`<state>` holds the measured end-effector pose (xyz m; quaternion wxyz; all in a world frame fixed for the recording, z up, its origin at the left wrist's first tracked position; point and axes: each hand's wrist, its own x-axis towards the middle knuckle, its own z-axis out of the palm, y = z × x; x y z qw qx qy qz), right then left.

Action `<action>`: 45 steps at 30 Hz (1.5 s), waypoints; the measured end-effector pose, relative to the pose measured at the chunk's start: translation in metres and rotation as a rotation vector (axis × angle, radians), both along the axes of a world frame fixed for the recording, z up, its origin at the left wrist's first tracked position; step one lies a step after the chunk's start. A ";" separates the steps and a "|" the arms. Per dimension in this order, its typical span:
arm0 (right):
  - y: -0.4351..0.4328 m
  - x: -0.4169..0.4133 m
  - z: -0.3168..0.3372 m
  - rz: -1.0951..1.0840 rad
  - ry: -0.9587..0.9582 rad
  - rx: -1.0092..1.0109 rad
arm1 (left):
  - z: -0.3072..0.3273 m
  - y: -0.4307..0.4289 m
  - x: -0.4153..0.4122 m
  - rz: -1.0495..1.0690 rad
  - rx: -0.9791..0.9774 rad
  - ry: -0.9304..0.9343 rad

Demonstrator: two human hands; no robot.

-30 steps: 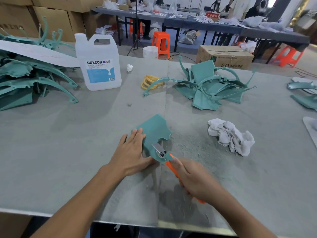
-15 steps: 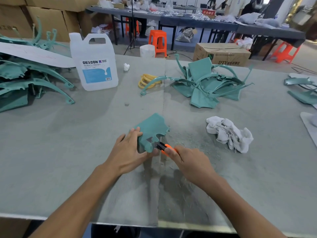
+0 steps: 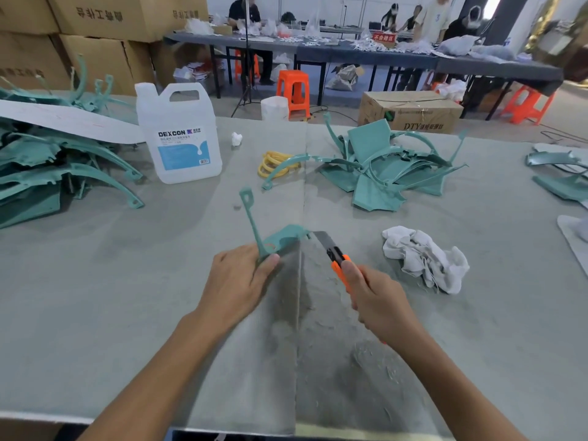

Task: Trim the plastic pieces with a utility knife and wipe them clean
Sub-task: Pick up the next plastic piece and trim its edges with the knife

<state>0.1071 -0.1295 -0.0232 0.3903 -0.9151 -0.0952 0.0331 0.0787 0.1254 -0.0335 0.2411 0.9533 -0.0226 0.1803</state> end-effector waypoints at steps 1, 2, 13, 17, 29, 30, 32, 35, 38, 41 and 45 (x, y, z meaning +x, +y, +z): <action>-0.004 -0.002 0.001 -0.018 0.015 0.052 | 0.008 -0.001 -0.001 0.017 -0.044 -0.059; -0.007 -0.003 0.002 -0.026 0.026 0.089 | 0.017 -0.002 -0.003 0.037 -0.141 -0.100; -0.018 -0.012 0.032 -0.089 0.037 0.551 | 0.066 -0.024 -0.045 0.115 -1.285 0.023; 0.002 -0.009 0.039 0.023 0.017 0.638 | 0.048 -0.045 -0.053 -0.069 -1.649 0.461; 0.050 0.005 0.014 -0.025 0.291 0.841 | 0.001 -0.092 -0.046 0.033 -1.373 0.702; 0.050 0.005 0.011 -0.030 0.281 0.781 | 0.000 -0.093 -0.042 0.046 -1.337 0.672; 0.040 0.007 0.005 -0.070 0.133 0.509 | -0.001 -0.093 -0.037 0.080 -1.336 0.614; 0.005 0.010 -0.007 -0.116 -0.113 0.056 | -0.003 -0.092 -0.033 0.179 -1.335 0.578; -0.021 0.008 -0.018 -0.040 -0.186 -0.216 | -0.006 -0.093 -0.029 0.236 -1.345 0.619; -0.028 0.008 -0.023 0.045 -0.232 -0.369 | -0.004 -0.093 -0.025 0.231 -1.324 0.709; -0.022 0.012 -0.019 0.096 -0.230 -0.425 | 0.003 -0.090 -0.024 0.246 -1.364 0.787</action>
